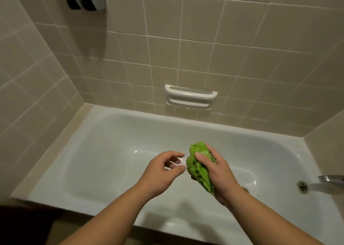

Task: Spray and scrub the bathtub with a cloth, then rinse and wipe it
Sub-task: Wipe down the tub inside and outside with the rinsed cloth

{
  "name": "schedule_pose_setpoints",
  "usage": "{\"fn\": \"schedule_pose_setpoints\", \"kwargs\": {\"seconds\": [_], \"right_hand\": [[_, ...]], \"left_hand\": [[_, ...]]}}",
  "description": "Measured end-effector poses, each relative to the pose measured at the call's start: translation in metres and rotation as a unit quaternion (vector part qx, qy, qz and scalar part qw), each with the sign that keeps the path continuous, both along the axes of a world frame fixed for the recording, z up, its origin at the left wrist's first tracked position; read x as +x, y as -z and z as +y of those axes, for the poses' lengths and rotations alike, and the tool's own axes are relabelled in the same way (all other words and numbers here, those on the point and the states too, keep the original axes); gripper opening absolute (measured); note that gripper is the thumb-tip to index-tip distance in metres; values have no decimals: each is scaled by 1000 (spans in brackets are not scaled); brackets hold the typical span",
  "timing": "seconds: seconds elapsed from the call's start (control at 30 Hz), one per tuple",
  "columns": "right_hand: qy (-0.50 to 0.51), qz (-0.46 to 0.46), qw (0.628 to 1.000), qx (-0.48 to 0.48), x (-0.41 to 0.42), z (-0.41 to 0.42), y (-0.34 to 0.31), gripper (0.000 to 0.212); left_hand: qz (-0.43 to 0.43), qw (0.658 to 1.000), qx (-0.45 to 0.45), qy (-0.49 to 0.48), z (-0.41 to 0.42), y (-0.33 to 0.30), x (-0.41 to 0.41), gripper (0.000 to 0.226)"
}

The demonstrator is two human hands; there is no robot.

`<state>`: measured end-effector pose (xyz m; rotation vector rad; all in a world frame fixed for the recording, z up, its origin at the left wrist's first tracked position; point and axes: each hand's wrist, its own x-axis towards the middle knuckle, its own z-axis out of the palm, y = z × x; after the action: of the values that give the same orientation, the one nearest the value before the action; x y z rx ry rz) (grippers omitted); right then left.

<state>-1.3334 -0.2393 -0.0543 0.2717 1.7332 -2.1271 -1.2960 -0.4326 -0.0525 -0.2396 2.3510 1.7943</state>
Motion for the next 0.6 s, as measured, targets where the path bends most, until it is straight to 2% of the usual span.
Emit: {"fn": "schedule_pose_setpoints", "kwargs": {"seconds": [0.13, 0.37, 0.6], "right_hand": [[35, -23, 999, 3, 14, -66, 13, 43], [91, -107, 990, 17, 36, -143, 47, 22], [67, -162, 982, 71, 9, -189, 116, 28]], "left_hand": [[-34, 999, -28, -12, -95, 21, 24, 14], [-120, 989, -78, -45, -212, 65, 47, 8], [-222, 962, -155, -33, -294, 145, 41, 9]]}}
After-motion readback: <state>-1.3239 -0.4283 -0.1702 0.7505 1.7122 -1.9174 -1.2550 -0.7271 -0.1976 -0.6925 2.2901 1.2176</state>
